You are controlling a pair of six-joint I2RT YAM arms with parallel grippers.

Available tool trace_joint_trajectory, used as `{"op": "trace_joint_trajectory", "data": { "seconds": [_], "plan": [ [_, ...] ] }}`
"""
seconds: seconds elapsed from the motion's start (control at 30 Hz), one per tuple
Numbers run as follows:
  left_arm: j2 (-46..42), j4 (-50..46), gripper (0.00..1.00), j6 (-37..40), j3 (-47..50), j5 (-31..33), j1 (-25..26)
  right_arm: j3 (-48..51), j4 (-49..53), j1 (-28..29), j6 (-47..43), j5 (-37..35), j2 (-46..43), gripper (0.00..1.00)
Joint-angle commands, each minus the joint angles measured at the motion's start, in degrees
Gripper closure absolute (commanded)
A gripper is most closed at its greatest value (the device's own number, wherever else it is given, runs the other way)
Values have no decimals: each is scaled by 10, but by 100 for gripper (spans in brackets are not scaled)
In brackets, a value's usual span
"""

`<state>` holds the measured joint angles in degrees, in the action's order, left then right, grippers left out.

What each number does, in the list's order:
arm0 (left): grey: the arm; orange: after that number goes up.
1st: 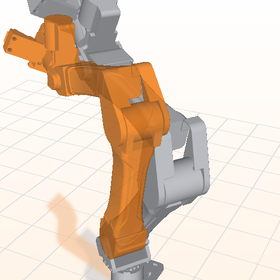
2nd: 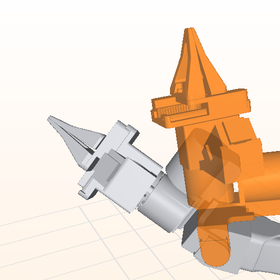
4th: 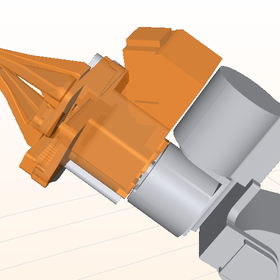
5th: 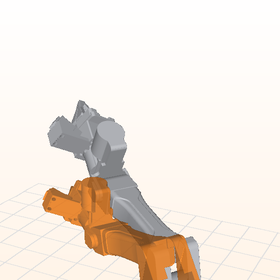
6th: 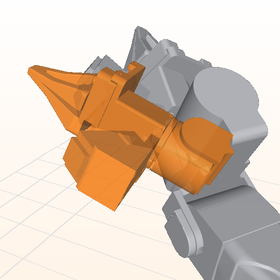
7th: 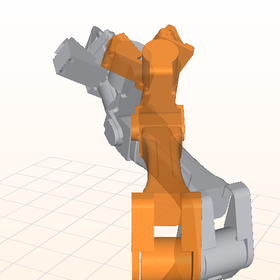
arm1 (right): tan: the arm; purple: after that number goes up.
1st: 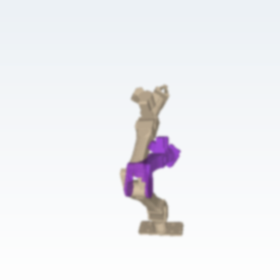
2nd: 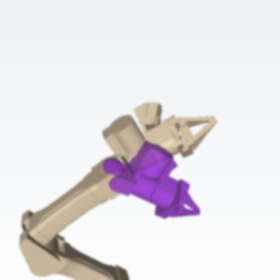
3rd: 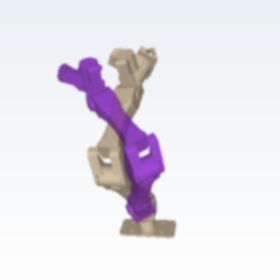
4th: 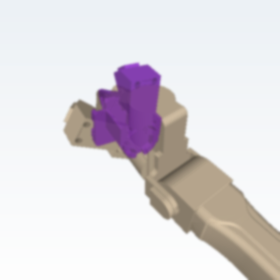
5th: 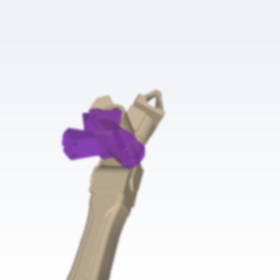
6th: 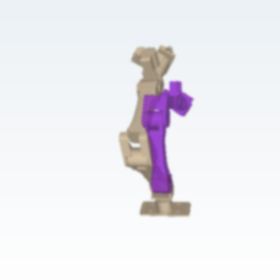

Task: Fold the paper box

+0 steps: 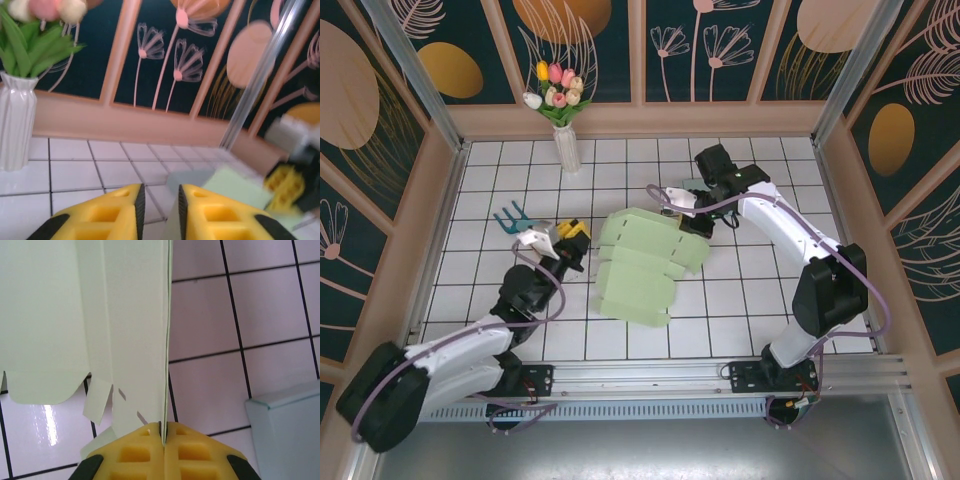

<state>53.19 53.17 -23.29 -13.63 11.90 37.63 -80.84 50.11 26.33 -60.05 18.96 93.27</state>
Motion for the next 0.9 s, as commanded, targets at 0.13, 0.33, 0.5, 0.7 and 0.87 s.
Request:
{"op": "trace_joint_trajectory", "data": {
  "seconds": [0.13,0.33,0.5,0.7,0.87],
  "plan": [
    [-58,-156,69,-283,-38,-47,3,18,3,-4,17,-32,-19,100],
    [75,-174,68,-253,-124,-119,30,29,8,-5,2,-29,-18,100],
    [164,-117,68,-248,-154,-169,40,37,8,-11,-10,-26,-17,100],
    [227,-127,67,-239,-186,-154,41,52,-3,-16,-25,-16,-24,100],
    [260,-129,65,-226,-198,-120,41,54,-4,-21,-27,-10,-29,100]
  ]
}}
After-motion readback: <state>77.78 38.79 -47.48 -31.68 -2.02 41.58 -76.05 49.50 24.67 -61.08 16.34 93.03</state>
